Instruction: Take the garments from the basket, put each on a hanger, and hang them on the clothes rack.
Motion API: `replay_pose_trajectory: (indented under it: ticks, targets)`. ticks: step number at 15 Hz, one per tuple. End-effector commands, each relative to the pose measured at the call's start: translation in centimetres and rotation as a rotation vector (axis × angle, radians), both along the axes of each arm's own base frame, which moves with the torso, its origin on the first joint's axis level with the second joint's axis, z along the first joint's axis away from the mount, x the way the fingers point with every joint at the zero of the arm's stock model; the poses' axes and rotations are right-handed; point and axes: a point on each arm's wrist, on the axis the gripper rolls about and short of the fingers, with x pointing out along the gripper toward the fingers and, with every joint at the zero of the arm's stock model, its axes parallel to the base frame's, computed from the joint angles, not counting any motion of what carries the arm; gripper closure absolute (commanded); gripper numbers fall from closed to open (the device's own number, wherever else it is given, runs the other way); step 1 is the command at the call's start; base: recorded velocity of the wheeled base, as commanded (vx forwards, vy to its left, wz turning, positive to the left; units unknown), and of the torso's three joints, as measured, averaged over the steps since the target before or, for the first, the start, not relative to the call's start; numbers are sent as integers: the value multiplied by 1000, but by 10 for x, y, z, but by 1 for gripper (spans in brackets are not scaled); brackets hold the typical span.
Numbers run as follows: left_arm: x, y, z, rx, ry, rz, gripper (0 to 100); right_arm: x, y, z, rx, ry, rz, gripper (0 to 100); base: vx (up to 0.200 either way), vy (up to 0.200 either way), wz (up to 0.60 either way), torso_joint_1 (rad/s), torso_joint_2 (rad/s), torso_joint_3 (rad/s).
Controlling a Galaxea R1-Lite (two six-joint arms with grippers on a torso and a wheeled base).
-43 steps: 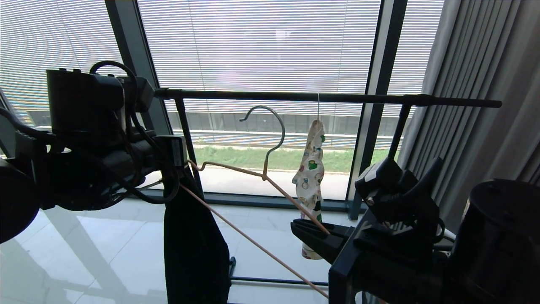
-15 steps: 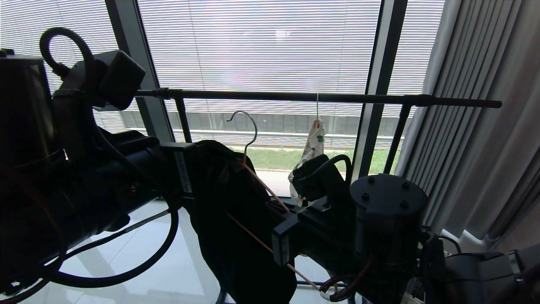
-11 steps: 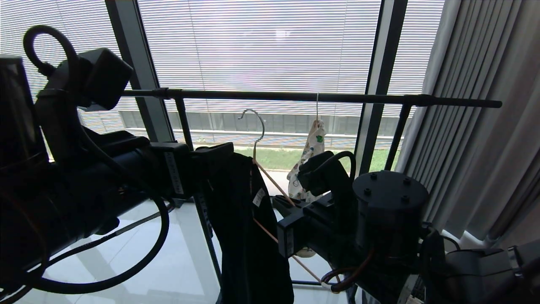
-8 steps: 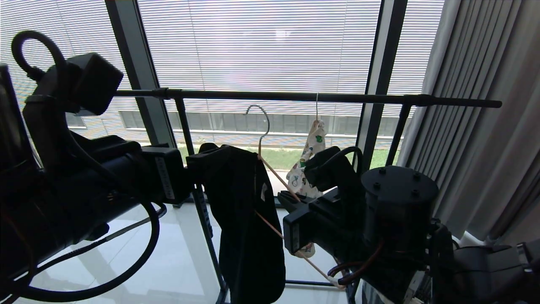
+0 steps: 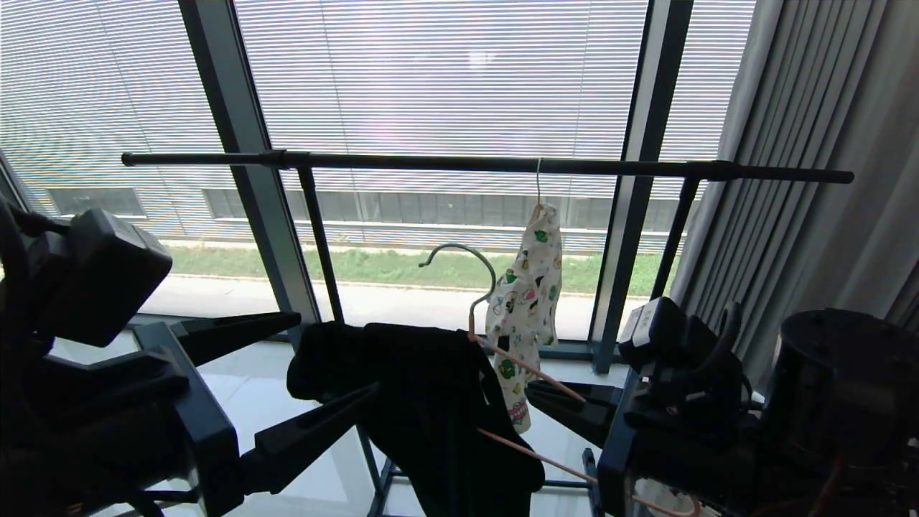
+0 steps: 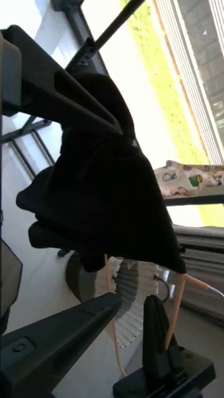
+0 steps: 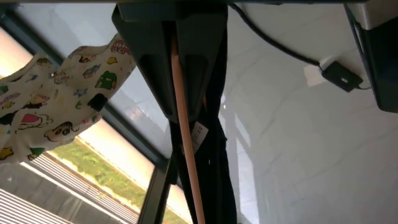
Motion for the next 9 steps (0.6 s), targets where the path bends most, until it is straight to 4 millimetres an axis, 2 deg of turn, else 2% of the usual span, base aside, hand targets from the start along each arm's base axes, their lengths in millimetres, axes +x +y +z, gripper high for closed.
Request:
replay_pose_trajectory:
  ticks: [1,2,4,9]
  targets:
    - [-15,9,-8,23,-33,-114,0,-17,-28,-3,-19,-34,53,100,0,0,0,0,0,0]
    - [-18,9,-18,68,-45,-230,0,-24,-34,-11,-52,-30,89,100,0,0,0,0,0,0]
    - [-18,7,-32,134,-49,-325,0,-34,-37,-17,-66,-21,134,100,0,0,0,0,0,0]
    - [-9,-1,-53,227,6,-373,0,-52,-31,-16,-67,-46,229,100,0,0,0,0,0,0]
